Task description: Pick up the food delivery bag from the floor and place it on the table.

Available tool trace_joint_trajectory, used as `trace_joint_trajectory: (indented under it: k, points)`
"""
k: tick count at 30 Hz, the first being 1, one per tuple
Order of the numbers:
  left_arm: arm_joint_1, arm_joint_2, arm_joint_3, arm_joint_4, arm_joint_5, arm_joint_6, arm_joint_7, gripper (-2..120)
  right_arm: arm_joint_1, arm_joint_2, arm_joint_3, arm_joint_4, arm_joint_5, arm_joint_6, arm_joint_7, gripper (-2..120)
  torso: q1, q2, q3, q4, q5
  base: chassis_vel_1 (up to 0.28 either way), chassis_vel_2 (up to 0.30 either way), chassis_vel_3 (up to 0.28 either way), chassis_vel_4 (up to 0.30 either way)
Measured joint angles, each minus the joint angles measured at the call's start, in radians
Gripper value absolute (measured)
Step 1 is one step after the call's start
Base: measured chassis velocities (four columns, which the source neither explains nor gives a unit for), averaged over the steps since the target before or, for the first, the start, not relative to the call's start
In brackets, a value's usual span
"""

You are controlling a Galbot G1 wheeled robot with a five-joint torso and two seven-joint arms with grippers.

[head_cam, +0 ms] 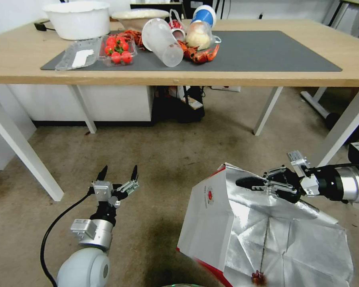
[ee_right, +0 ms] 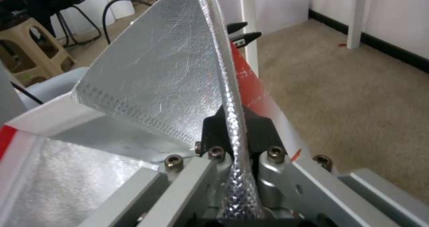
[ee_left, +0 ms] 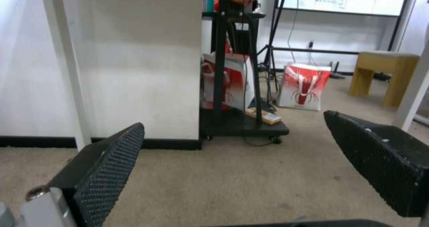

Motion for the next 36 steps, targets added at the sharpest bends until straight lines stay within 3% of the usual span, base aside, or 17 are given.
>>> trace_joint_trajectory:
  k: [23,36]
  points:
    - [0.001,-0.001,-0.001,-0.002,-0.004,0.003,0.003,100,0.003,-0.014,0.007,-0.011,0.007,-0.018,-0.037,0,0.01,0.101,0.091,0.0,0.0,0.0,0.0,0.0,0.0]
    - [0.001,-0.003,-0.002,-0.004,-0.004,0.004,0.002,100,0.004,-0.019,0.005,-0.019,0.003,-0.018,-0.056,0,0.019,0.146,0.128,0.0,0.0,0.0,0.0,0.0,0.0]
